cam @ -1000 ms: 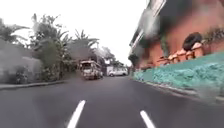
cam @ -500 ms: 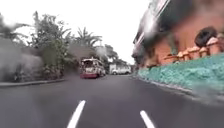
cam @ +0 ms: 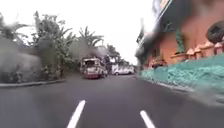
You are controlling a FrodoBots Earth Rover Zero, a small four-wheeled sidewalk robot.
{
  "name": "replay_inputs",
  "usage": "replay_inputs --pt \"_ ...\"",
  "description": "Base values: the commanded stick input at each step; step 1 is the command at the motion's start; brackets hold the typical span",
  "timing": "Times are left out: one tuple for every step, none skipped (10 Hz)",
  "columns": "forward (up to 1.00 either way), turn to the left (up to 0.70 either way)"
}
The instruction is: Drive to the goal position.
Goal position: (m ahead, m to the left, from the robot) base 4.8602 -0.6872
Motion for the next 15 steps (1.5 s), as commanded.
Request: replay_inputs --pt "0.85 -0.30" --pt "0.85 -0.01" --pt "0.85 0.02" --pt "0.85 0.02" --pt "0.85 0.09" --pt "0.85 0.14" --pt "0.85 0.13" --pt "0.85 0.12" --pt "0.85 0.08" --pt "0.85 0.04" --pt "0.87 0.05" --pt "0.89 0.04" --pt "0.92 0.03" --pt "0.95 0.02" --pt "0.98 0.01"
